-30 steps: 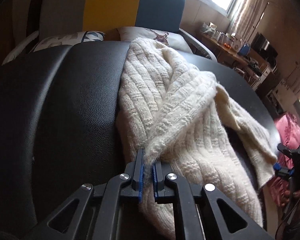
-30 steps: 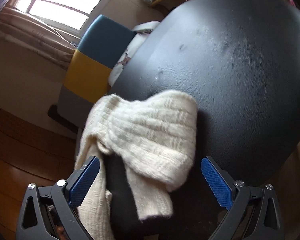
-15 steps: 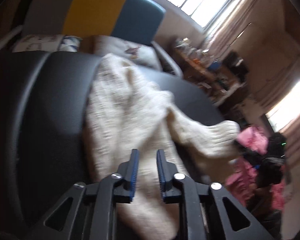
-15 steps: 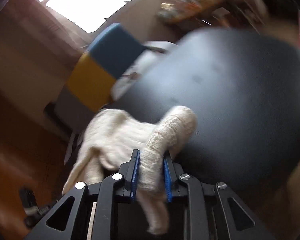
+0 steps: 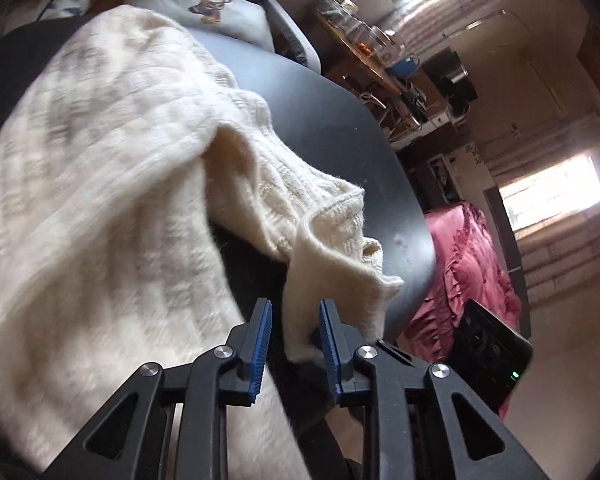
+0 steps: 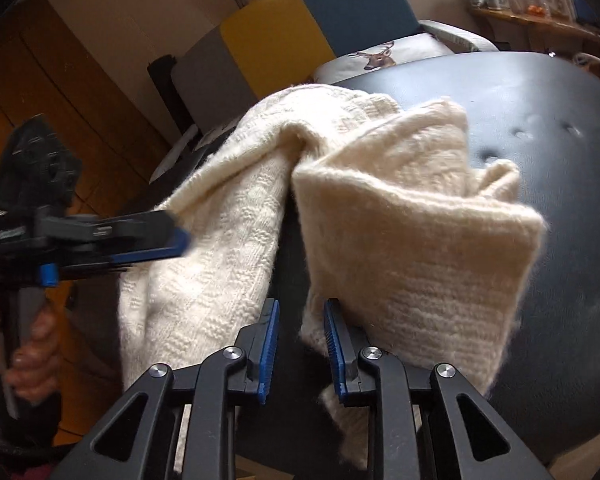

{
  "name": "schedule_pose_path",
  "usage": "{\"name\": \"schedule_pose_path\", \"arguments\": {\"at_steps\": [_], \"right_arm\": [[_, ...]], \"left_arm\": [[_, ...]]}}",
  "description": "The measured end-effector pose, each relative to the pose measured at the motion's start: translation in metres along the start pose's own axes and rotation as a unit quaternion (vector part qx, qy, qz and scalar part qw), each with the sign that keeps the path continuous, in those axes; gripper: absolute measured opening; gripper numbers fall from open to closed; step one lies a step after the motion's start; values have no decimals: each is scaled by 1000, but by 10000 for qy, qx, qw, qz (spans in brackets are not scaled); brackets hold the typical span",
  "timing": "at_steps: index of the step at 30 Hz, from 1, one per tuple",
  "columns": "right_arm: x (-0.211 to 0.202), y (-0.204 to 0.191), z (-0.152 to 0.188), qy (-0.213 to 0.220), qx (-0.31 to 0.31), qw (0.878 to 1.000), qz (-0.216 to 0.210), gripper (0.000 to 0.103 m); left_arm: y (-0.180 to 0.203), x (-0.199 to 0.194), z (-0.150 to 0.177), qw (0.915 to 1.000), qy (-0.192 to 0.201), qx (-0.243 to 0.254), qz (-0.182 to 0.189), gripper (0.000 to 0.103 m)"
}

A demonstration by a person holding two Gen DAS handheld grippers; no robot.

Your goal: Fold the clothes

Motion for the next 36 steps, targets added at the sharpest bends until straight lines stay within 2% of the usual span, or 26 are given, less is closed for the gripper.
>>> {"name": "schedule_pose_path", "arguments": {"at_steps": [2,5,8,12,14,20,23,24,25,27,30,32,36], "right_arm": [[-3,4,2,19,63,9999,-93,53],[-6,9,3,24,141,9997,-214,55],[-7,11,2,-2,196,9993,-322,59],[-10,12,4,-17,220,9988,-444,62],[-10,14,5,-9,249,9985,-497,62],[-15,18,8,1,338,9974,-629,63],[-18,19,9,24,394,9969,-686,65],[-20,18,8,27,395,9970,-659,66],[-23,17,8,30,395,9972,-631,67],[-29,16,7,36,395,9975,-576,70],[-37,13,6,45,396,9980,-494,80],[-43,12,5,51,397,9982,-439,87],[-59,10,-2,238,433,9983,-304,94]], "left_arm": [[7,12,-7,9997,-1,218,-72,24],[14,26,-10,9976,-47,685,-87,24],[23,39,-15,9928,-89,1164,-256,24],[24,52,-19,9899,-211,1374,-263,26],[22,56,-18,9894,-245,1396,-314,27],[17,53,-17,9930,-311,1137,112,27],[23,61,-19,9932,-218,1147,-26,26],[26,62,-18,9929,-104,1174,-149,21],[28,60,-18,9925,4,1209,-183,10],[33,51,-17,9919,199,1248,-142,9],[24,-5,-23,9913,851,1004,5,8],[17,-44,-28,9879,1310,822,104,8],[-25,-146,-27,9720,2315,373,-125,8]]}}
Point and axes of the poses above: each gripper's, at about its wrist camera, not at the fingertips, and x roughly the way its jaws point, y to its right, z to its underside, the point moved 2 cm from there along x, roughly the way its jaws point, and after that the axes turned 1 degree about z, right-handed, at the moved point
